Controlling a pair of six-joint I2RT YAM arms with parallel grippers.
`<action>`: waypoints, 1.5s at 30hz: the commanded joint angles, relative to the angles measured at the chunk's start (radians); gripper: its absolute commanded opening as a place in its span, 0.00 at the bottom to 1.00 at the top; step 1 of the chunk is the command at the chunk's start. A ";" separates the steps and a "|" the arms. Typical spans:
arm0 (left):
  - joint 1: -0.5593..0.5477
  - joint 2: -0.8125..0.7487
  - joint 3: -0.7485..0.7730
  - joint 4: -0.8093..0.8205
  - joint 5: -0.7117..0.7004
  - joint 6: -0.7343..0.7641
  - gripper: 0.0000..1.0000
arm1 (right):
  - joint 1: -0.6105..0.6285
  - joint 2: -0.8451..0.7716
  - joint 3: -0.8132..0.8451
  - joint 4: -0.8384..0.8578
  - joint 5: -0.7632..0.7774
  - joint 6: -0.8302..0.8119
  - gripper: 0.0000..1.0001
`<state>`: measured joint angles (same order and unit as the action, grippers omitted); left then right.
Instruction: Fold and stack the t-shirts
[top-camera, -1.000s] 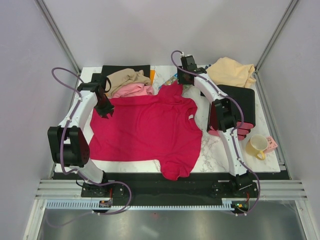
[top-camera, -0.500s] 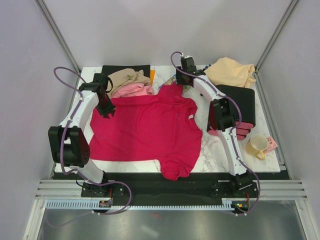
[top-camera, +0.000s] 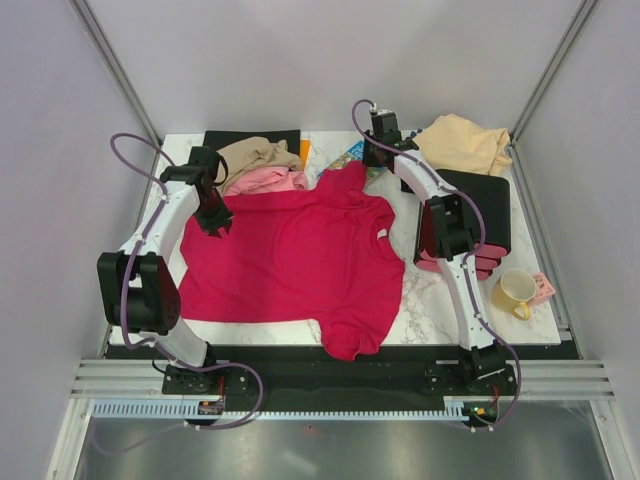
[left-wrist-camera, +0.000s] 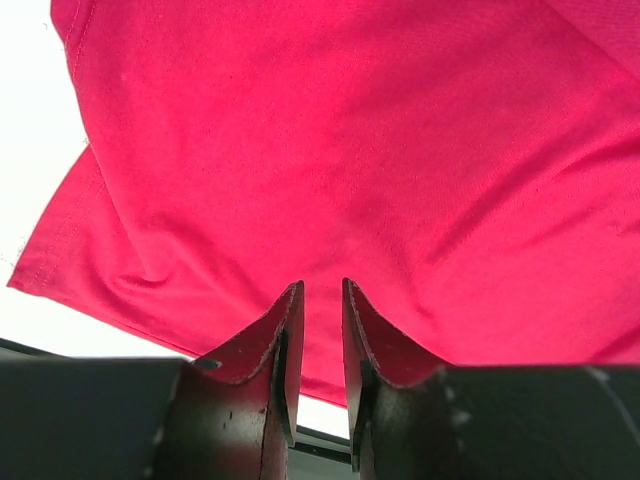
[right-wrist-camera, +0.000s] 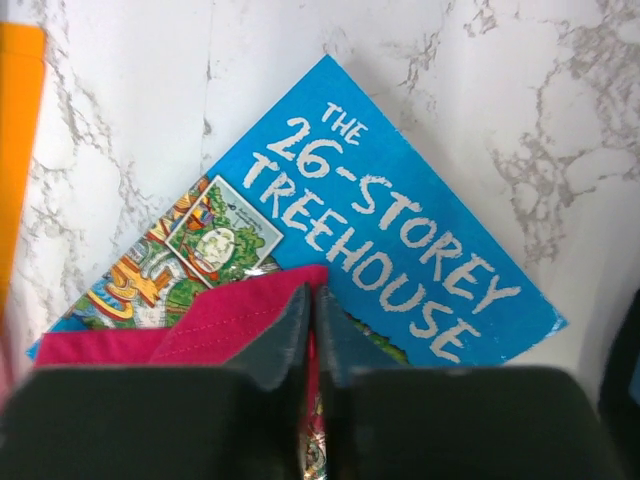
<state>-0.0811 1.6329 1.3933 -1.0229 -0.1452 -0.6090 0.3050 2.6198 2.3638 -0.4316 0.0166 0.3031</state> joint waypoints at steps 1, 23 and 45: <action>-0.005 -0.007 0.001 0.000 0.009 0.015 0.28 | 0.006 0.026 -0.001 0.004 -0.075 0.036 0.00; 0.150 0.421 0.432 0.021 -0.165 -0.141 0.41 | 0.008 -0.401 -0.337 0.123 -0.127 0.041 0.00; 0.231 0.602 0.731 -0.051 -0.171 -0.089 0.45 | 0.049 -0.694 -0.500 -0.021 -0.238 0.004 0.00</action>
<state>0.1326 2.2196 2.0861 -1.0676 -0.2882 -0.7071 0.3275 2.1098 1.9476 -0.4217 -0.1890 0.3248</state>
